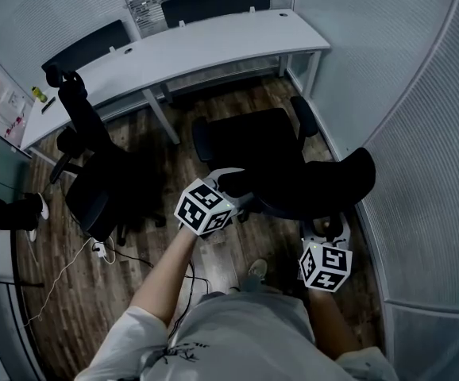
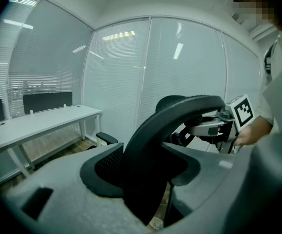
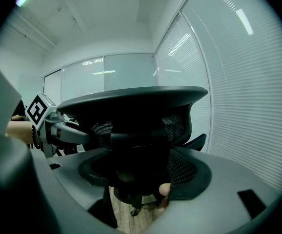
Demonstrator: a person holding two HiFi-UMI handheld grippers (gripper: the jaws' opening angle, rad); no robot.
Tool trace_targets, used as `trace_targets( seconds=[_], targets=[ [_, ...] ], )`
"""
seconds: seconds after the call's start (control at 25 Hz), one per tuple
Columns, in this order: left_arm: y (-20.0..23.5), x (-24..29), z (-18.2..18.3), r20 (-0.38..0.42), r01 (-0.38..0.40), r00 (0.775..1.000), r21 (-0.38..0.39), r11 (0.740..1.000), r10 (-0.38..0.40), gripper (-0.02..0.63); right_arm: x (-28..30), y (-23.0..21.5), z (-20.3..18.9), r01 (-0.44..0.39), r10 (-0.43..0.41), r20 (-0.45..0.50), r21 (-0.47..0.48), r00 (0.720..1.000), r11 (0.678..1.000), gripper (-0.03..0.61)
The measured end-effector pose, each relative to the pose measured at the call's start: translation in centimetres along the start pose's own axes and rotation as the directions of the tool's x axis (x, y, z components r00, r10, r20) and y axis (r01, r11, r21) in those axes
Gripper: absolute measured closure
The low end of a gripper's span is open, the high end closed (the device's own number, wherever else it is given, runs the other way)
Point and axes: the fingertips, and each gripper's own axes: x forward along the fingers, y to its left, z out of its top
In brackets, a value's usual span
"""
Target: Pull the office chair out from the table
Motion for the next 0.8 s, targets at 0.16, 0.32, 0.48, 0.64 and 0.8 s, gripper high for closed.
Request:
trace_targets(
  seconds=[0.16, 0.32, 0.48, 0.64, 0.8],
  targets=[
    [-1.3, -0.6, -0.4, 0.001, 0.006, 1.0, 0.002, 1.0, -0.006, 0.39, -1.5, 0.1, -0.5, -0.001, 0.001, -0.009, 0.001, 1.0, 1.0, 0.298],
    [-3.1, -0.9, -1.0, 0.0, 0.019, 1.0, 0.01, 1.0, -0.019, 0.39, -3.3, -0.2, -1.3, 0.005, -0.005, -0.012, 0.004, 1.0, 1.0, 0.298],
    [-4.3, -1.4, -1.4, 0.002, 0.024, 1.0, 0.015, 1.0, -0.024, 0.39, -4.7, 0.0, -1.8, 0.009, -0.009, -0.017, 0.004, 1.0, 1.0, 0.298],
    [-5.7, -2.0, -2.0, 0.004, 0.036, 0.999, 0.019, 0.999, -0.036, 0.39, -6.4, 0.2, -2.5, 0.013, -0.013, -0.03, 0.004, 0.999, 1.0, 0.298],
    [-7.5, -2.6, -2.7, 0.007, 0.042, 0.999, 0.018, 0.999, -0.043, 0.39, -8.3, 0.1, -3.2, 0.023, -0.022, -0.028, 0.005, 0.999, 1.0, 0.298]
  ],
)
